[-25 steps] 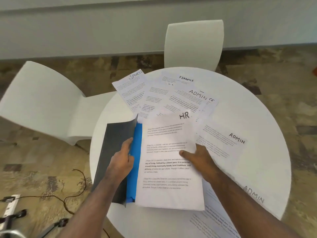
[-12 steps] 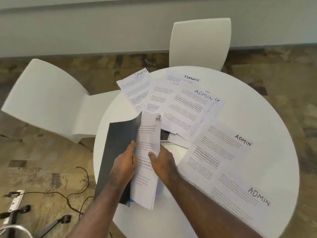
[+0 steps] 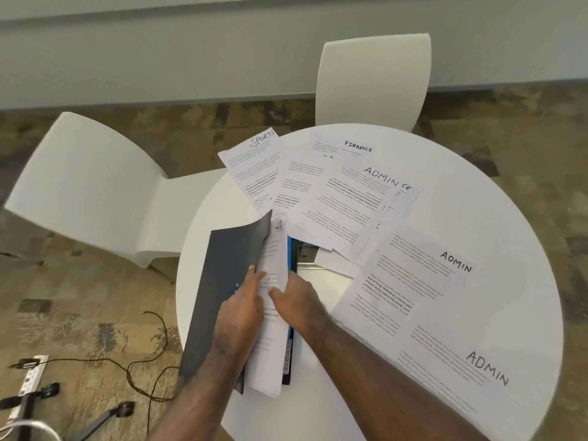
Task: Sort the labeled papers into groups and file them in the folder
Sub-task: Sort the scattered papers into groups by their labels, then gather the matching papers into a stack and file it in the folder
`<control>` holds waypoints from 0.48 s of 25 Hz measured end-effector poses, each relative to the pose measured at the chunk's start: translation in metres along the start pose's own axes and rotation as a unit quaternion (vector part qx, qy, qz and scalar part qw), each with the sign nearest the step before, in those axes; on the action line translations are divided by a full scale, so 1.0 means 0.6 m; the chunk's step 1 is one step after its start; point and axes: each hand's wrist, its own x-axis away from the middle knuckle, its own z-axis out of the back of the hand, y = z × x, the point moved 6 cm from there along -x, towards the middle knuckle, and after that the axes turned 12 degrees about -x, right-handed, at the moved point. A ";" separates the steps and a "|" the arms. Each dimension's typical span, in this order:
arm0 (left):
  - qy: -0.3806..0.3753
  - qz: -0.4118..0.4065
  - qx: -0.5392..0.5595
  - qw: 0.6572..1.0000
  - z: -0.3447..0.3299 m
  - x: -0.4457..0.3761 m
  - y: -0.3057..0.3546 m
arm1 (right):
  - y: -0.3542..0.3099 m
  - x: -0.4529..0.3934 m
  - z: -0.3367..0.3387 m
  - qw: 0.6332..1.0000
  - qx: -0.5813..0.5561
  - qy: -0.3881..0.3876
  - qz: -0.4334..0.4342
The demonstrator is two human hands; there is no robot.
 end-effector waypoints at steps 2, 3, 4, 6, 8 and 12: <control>-0.001 0.007 0.027 1.000 -0.005 0.004 0.000 | 0.001 -0.008 -0.014 0.999 -0.034 -0.014 -0.008; 0.001 0.010 0.036 0.999 -0.001 0.005 0.002 | 0.007 -0.008 -0.018 0.998 -0.063 -0.021 -0.015; 0.003 0.013 0.030 0.999 -0.001 0.002 -0.002 | 0.016 -0.009 -0.022 0.996 -0.088 -0.024 -0.021; 0.008 0.031 0.024 0.999 -0.002 -0.007 -0.016 | 0.035 0.000 -0.034 0.994 -0.106 -0.029 -0.024; -0.009 0.055 0.038 0.998 -0.005 -0.014 -0.021 | 0.052 0.013 -0.053 0.995 -0.083 -0.041 -0.027; -0.027 0.141 0.204 0.968 -0.002 0.001 -0.001 | 0.044 0.018 -0.081 0.990 -0.115 -0.074 -0.035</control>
